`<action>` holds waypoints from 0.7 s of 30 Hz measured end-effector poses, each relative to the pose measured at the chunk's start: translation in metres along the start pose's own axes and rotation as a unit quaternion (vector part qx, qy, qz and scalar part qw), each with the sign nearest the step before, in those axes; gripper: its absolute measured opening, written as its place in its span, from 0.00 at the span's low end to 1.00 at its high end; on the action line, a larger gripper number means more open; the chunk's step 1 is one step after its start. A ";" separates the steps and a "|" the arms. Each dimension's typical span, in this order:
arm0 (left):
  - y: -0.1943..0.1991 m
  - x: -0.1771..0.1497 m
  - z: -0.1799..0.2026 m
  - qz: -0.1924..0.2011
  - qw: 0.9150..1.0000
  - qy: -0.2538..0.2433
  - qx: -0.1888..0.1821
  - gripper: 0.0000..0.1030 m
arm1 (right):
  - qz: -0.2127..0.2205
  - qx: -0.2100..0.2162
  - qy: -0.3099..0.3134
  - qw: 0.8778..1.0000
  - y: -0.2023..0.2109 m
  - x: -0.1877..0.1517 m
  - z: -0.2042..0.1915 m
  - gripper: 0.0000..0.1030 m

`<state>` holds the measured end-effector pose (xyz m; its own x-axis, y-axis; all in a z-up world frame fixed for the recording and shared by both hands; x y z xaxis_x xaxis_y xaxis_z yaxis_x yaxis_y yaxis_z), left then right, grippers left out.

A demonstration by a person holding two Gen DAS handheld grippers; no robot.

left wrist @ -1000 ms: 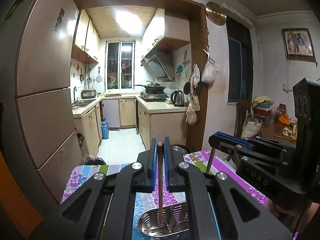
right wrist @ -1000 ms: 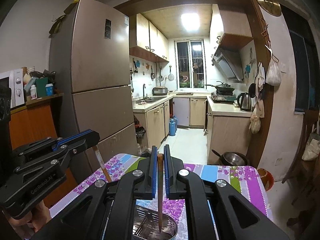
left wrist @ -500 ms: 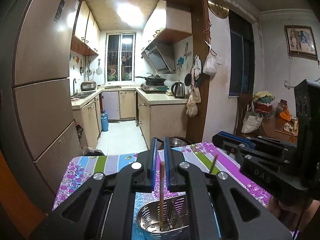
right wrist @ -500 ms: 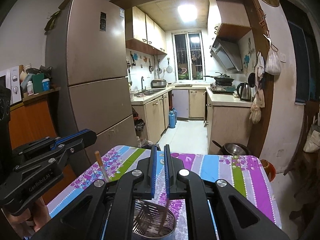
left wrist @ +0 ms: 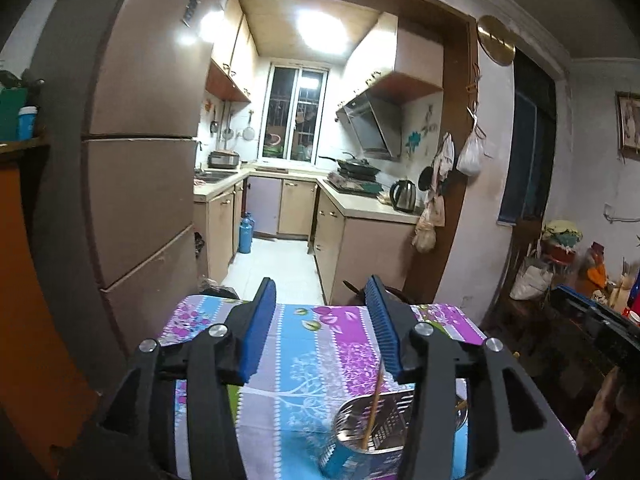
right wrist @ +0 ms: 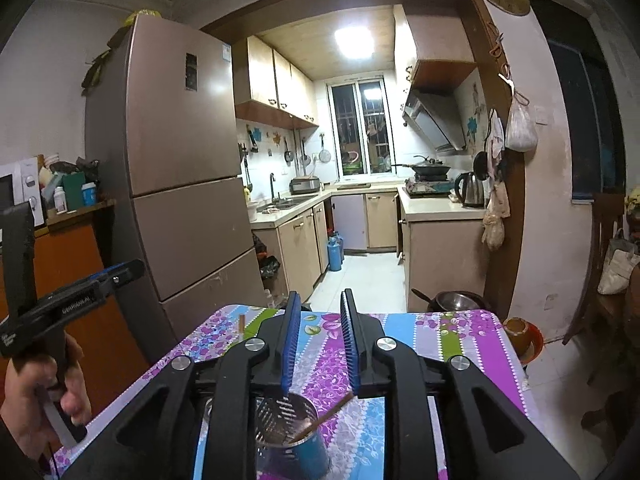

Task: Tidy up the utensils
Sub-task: 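Open both grippers to release the chopsticks into the holder, then move both grippers back to the remaining chopsticks on the table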

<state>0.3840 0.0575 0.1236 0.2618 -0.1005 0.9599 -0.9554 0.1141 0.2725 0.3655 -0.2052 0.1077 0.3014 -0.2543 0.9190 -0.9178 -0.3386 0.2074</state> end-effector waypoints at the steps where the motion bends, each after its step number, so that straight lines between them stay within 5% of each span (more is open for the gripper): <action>1: 0.008 -0.001 -0.002 0.001 1.000 -0.003 0.002 0.46 | 0.003 0.002 -0.001 1.000 0.012 0.000 0.000 0.27; 5: 0.055 -0.022 -0.011 0.008 1.000 -0.028 0.001 0.53 | 0.012 0.016 0.001 1.000 0.064 -0.012 -0.003 0.35; 9: 0.116 -0.080 0.003 0.003 0.997 -0.082 -0.013 0.57 | -0.001 0.032 0.008 0.999 0.124 -0.065 -0.011 0.37; 16: 0.185 -0.205 0.036 -0.041 0.989 -0.133 -0.041 0.57 | -0.058 0.039 -0.012 0.997 0.182 -0.209 -0.032 0.37; 21: 0.204 -0.253 0.041 -0.061 0.989 -0.122 -0.050 0.57 | -0.120 0.060 -0.011 0.991 0.184 -0.296 -0.066 0.29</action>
Point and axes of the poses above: each gripper's, at about its wrist camera, not at the fingertips, and y roughly against the way its jaws point, z to its right, x to its top, the point moved 6 cm from there along -y, roughly the way its jaws point, and after that the axes turned 11 degrees about -y, right-handed, at the moved point
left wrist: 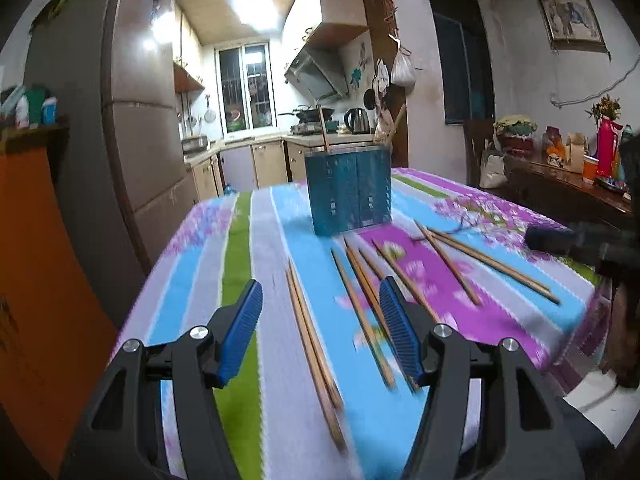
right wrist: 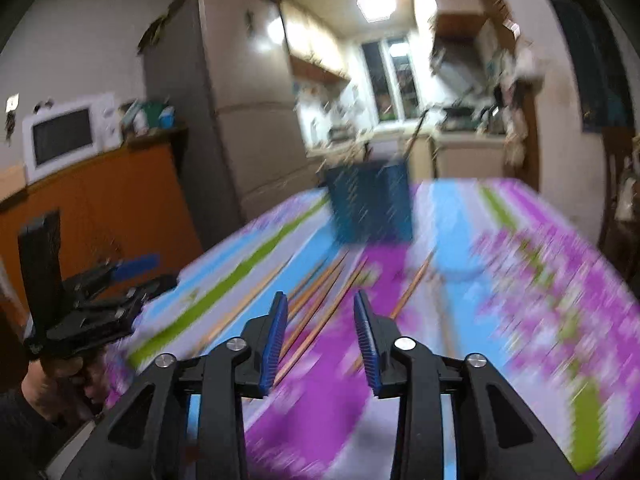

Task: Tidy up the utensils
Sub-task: 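Move both grippers back to the remaining chopsticks on the table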

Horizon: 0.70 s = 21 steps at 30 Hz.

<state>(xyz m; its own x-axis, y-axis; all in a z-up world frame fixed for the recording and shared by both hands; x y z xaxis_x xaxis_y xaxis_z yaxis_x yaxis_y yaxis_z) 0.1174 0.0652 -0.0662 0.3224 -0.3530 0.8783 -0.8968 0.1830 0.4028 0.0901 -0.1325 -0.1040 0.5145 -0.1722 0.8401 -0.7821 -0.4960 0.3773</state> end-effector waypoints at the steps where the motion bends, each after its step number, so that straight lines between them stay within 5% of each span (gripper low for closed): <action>1: 0.001 -0.006 -0.001 0.000 1.000 0.008 -0.001 0.57 | -0.016 0.006 0.002 1.000 -0.007 -0.014 -0.007 0.28; 7: -0.001 -0.027 -0.008 -0.012 0.999 0.038 0.006 0.57 | -0.047 -0.010 0.008 0.999 -0.037 -0.048 -0.017 0.24; 21: -0.008 -0.047 -0.005 -0.022 0.999 0.038 -0.014 0.57 | -0.067 -0.040 0.009 0.997 -0.065 -0.049 -0.008 0.17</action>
Point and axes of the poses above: each gripper's, at about its wrist camera, not at the fingertips, and y roughly against the way its jaws point, z to its right, x to its top, the point moved 6 cm from there along -y, roughly the way its jaws point, and after that the axes turned 11 degrees about -y, right-handed, at the moved point
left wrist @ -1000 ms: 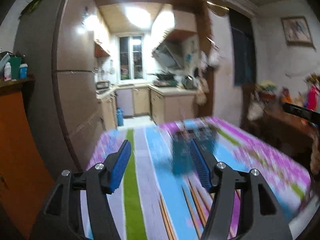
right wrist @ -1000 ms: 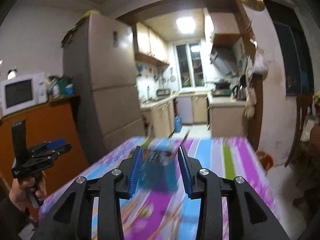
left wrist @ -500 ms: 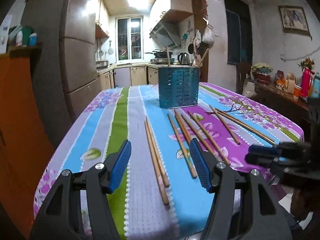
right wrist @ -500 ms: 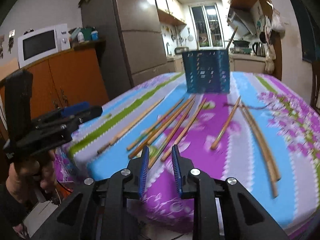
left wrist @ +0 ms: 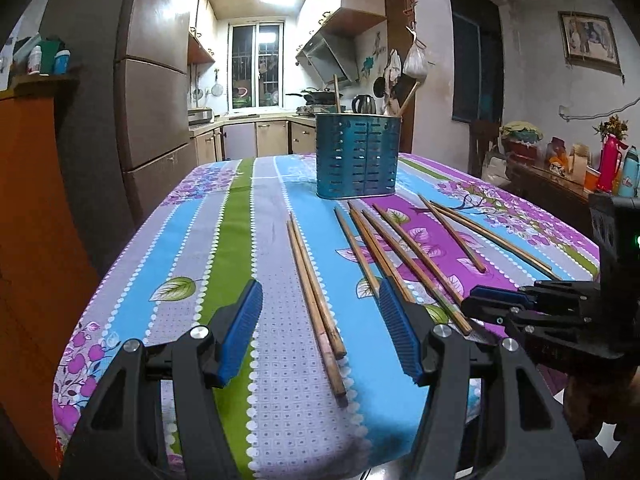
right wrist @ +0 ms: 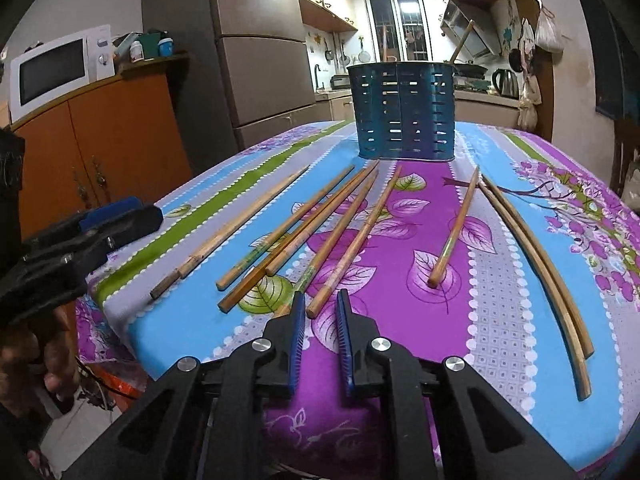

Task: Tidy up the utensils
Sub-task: 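Move both grippers back to the remaining chopsticks on the table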

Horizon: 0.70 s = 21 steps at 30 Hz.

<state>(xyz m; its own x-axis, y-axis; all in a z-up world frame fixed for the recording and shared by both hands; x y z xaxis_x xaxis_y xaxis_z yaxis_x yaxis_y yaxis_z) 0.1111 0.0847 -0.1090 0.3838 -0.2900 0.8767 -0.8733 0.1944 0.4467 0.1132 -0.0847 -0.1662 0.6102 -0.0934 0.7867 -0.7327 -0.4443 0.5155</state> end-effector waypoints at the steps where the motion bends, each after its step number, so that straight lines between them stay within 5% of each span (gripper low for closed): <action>1: -0.001 0.000 0.000 -0.001 1.000 0.001 -0.001 0.57 | 0.000 -0.003 0.004 1.000 -0.001 0.001 0.000 0.17; 17: 0.001 -0.030 0.010 -0.009 1.000 -0.011 0.017 0.56 | 0.028 -0.034 0.016 0.999 0.001 0.000 0.009 0.15; 21: 0.000 -0.040 0.016 -0.017 1.000 -0.014 0.014 0.43 | 0.039 -0.042 0.014 0.998 0.003 -0.001 0.012 0.13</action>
Point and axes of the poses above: each gripper's, at about its wrist camera, not at the fingertips, and y roughly against the way its jaws point, z to its right, x to its top, the point moved 6 cm from there along -y, roughly the way its jaws point, and after that the axes turned 11 degrees about -y, right-handed, at the moved point
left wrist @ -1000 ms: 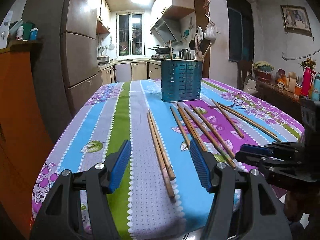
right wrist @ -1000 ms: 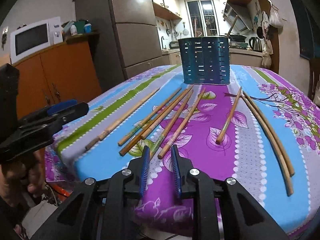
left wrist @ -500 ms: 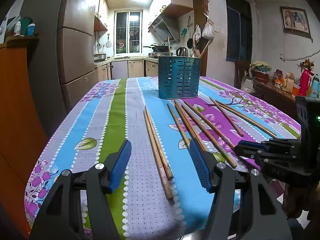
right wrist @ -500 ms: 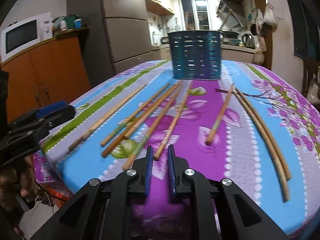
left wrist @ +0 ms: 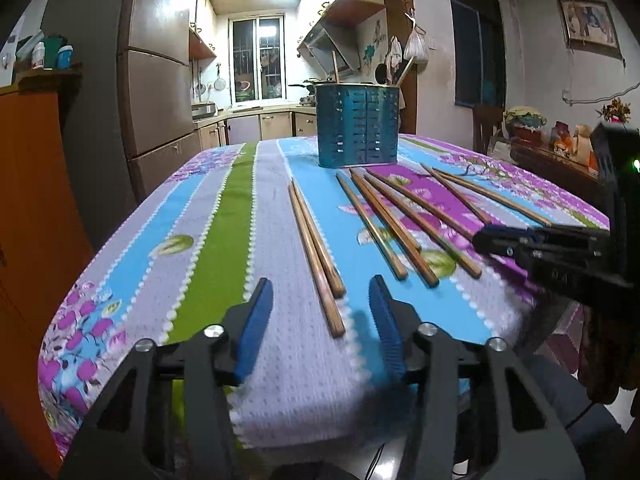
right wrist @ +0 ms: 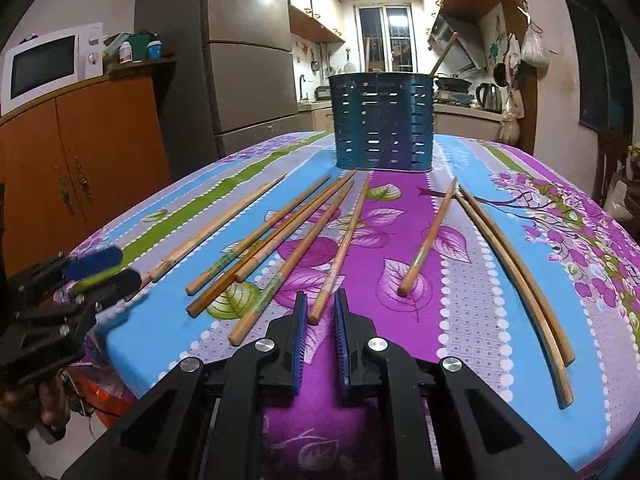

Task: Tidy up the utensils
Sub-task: 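Move both grippers back to the remaining chopsticks on the table, then close the left gripper on a chopstick while the right gripper grasps another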

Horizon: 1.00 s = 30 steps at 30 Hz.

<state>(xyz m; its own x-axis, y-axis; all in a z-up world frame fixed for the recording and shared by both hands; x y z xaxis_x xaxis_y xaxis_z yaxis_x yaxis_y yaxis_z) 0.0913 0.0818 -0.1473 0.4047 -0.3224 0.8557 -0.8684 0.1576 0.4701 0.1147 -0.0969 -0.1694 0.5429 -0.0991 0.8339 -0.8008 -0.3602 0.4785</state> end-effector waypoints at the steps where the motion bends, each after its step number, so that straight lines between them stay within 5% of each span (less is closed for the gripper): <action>1: 0.000 -0.001 0.001 0.000 1.000 -0.001 0.000 0.41 | 0.001 0.000 -0.001 1.000 0.000 0.000 0.000 0.13; 10: -0.005 -0.006 0.007 -0.009 0.999 -0.025 0.018 0.14 | 0.007 -0.002 -0.010 1.000 0.002 0.000 0.004 0.12; 27: 0.000 -0.012 0.000 0.023 0.999 -0.006 0.041 0.15 | 0.027 -0.006 -0.004 1.000 0.005 -0.004 0.003 0.13; 30: 0.001 -0.012 0.002 0.025 0.999 -0.008 0.045 0.09 | 0.035 -0.008 -0.011 0.999 0.006 -0.004 0.005 0.08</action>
<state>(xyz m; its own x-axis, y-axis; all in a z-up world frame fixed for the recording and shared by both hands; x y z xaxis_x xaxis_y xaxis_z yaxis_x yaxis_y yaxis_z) 0.0853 0.0834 -0.1575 0.3553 -0.3314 0.8741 -0.9104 0.0892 0.4039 0.1087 -0.1037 -0.1714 0.4903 -0.1438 0.8596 -0.8410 -0.3370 0.4233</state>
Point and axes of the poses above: each gripper's, at about its wrist camera, not at the fingertips, and y roughly against the way its jaws point, z to its right, x to its top, the point moved 6 cm from there along -y, roughly the way its jaws point, and after that the axes turned 11 degrees about -y, right-handed, at the moved point
